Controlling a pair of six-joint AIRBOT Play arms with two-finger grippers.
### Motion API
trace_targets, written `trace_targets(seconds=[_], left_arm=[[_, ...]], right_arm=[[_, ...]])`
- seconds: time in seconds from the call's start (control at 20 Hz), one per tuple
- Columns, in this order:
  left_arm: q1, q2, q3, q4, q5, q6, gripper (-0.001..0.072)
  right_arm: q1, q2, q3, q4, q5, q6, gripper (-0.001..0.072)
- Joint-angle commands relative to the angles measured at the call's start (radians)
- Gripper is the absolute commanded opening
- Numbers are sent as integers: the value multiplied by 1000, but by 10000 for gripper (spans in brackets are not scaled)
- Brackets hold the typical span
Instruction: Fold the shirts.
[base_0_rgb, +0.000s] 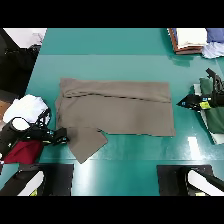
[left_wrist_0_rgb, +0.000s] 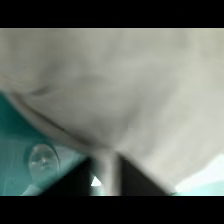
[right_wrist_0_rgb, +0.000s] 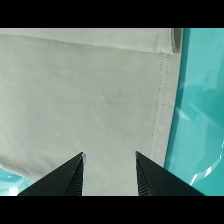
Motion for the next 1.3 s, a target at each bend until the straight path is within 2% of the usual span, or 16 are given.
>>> trace_targets(seconds=[0.0, 0.1, 0.2, 0.3, 0.45, 0.6, 0.75, 0.9, 0.95, 1.05, 1.1, 1.15, 1.2, 1.25], left_arm=[[0, 3, 9, -67, 17, 3, 26], [0, 4, 37, -66, -17, 30, 24], [0, 4, 74, -66, -48, 59, 24], [0, 4, 104, -67, -52, 79, 24], [0, 4, 128, -68, -41, 91, 24], [0, 4, 128, -69, -38, 97, 24], [0, 4, 128, -68, -38, 105, 25], [0, 4, 128, -67, -37, 105, 25], [0, 4, 128, -67, -36, 104, 24], [0, 4, 128, -66, -37, 105, 24], [0, 4, 128, -66, -37, 105, 24], [0, 4, 128, -66, -37, 105, 24], [0, 4, 128, -66, -39, 104, 23], [0, 6, 128, -66, -42, 104, 22]], right_arm=[[-16, 1, 0, -9, 51, -8, 376], [-59, 1, -2, -18, 118, -8, 376], [-108, 1, -10, -92, 169, -8, 376], [-167, 1, -74, -119, 184, -8, 380], [-244, -32, -230, -93, 162, -9, 396], [-259, -105, -336, -21, 126, -67, 384], [-259, -168, -378, 48, 83, -93, 383], [-259, -180, -381, 55, 72, -95, 363], [-259, -173, -381, 55, 68, -94, 327], [-259, -145, -381, 53, 49, -95, 191], [-259, -126, -381, 53, 33, -95, 173], [-259, -100, -381, 53, 22, -95, 74], [-259, -75, -381, 53, 19, -95, 26], [-259, -47, -381, 51, 22, -94, 17]])
